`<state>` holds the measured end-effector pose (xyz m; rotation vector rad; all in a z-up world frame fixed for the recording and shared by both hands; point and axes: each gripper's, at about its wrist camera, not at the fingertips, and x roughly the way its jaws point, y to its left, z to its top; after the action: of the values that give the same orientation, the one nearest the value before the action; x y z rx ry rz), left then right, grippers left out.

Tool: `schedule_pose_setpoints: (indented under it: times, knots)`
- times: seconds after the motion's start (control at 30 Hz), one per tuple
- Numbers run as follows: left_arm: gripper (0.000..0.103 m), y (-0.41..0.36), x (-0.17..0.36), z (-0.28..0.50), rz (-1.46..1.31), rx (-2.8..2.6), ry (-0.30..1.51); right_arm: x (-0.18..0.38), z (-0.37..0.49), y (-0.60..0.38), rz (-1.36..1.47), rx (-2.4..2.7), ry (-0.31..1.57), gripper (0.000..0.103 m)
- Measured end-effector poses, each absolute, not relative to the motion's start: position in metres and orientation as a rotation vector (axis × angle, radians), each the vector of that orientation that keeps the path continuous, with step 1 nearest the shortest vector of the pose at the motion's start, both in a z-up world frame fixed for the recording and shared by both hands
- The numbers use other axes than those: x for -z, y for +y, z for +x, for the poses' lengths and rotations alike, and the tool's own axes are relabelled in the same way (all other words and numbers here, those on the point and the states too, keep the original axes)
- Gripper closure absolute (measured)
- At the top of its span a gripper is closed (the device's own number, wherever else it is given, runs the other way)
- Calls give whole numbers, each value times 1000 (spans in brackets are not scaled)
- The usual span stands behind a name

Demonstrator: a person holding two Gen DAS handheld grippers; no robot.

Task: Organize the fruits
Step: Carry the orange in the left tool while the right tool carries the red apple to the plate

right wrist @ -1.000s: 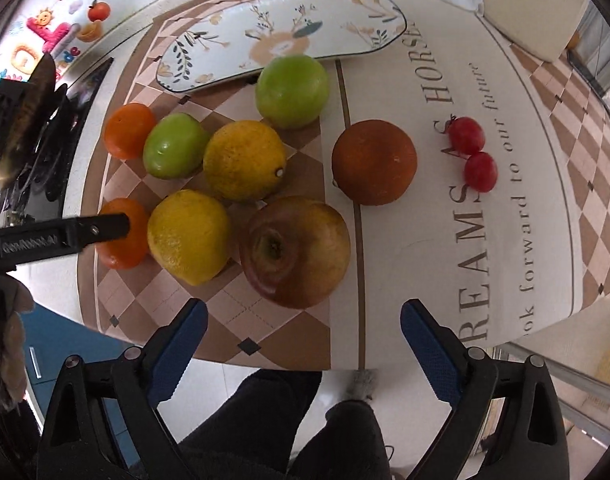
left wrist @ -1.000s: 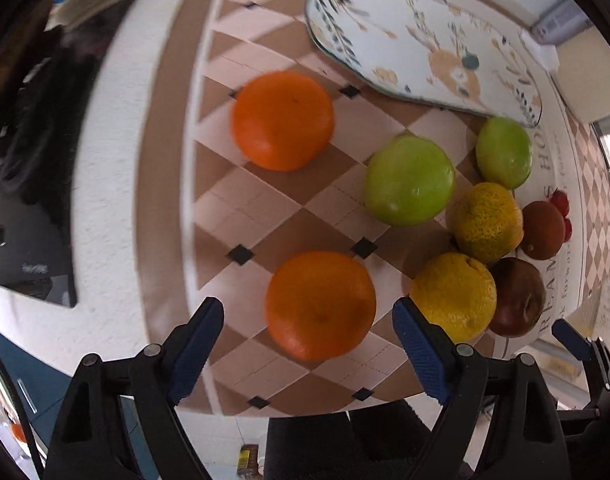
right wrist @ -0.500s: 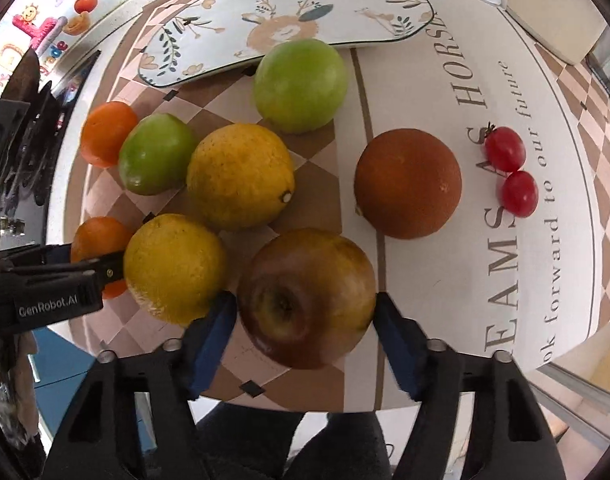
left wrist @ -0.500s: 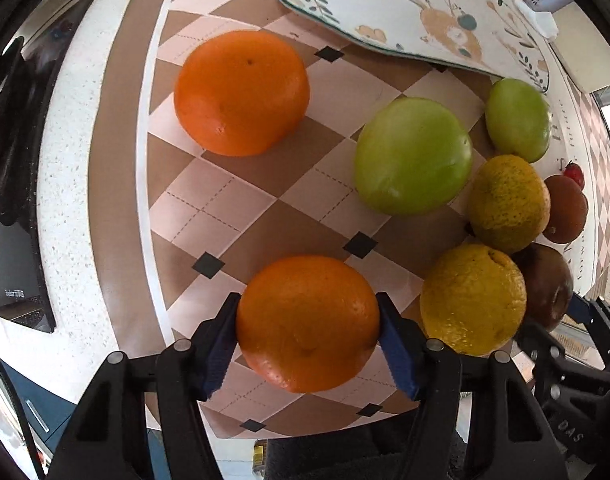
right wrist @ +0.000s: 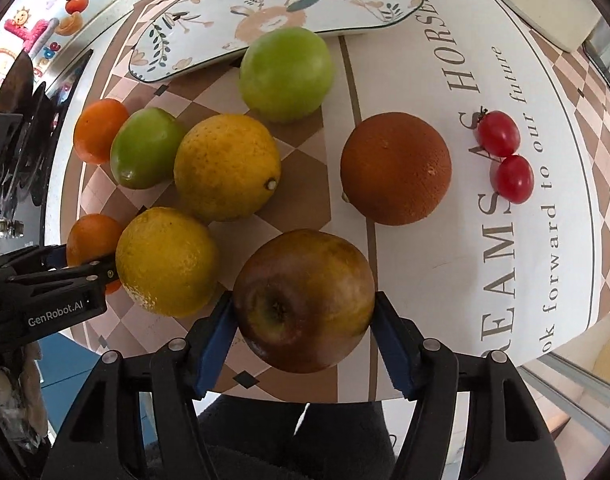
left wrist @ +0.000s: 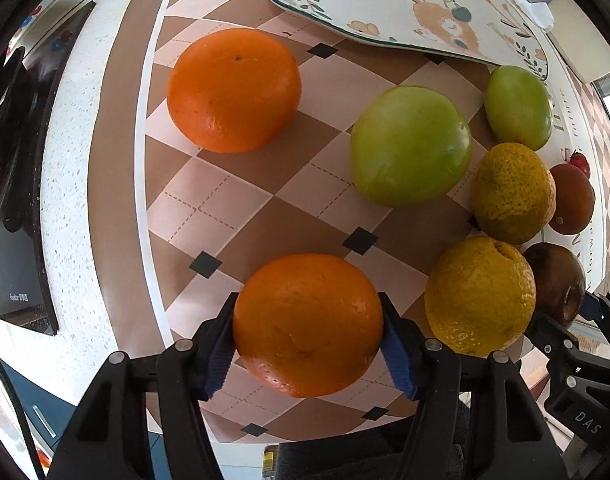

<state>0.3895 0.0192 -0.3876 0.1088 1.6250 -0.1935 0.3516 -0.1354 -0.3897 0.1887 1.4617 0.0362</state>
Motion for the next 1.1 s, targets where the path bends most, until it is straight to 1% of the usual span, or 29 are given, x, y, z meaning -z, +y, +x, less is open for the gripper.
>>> schedule_pose_setpoints:
  times: [0.13,0.3,0.43,0.53,0.63,0.7,0.8,0.9,1.1]
  knots:
    - [42,24,363,380,83,192,1595,379,348,-144,231,-59,1449,35]
    - [42,27,314,387,-10,198,1539,334,356,-158,294,-147,1381,35]
    - [42,27,271,425,-99,196,1473,291,385,-171,299,-218,1282,35]
    - [42,16,259,469,-143,175,1456,277,433,-173,242,-249,1238,35]
    - [42,-1,272,516,-151,127,1463,286,487,-168,170,-244,1224,35]
    - [42,-7,288,551,-166,98,1495,301,521,-165,139,-249,1244,35]
    - [42,-15,317,582,-183,69,1554,325,561,-161,81,-256,1274,35]
    - [42,-18,351,607,-226,44,1635,347,587,-157,47,-264,1305,35]
    - [42,-20,378,627,-263,22,1675,368,614,-158,18,-286,1334,35]
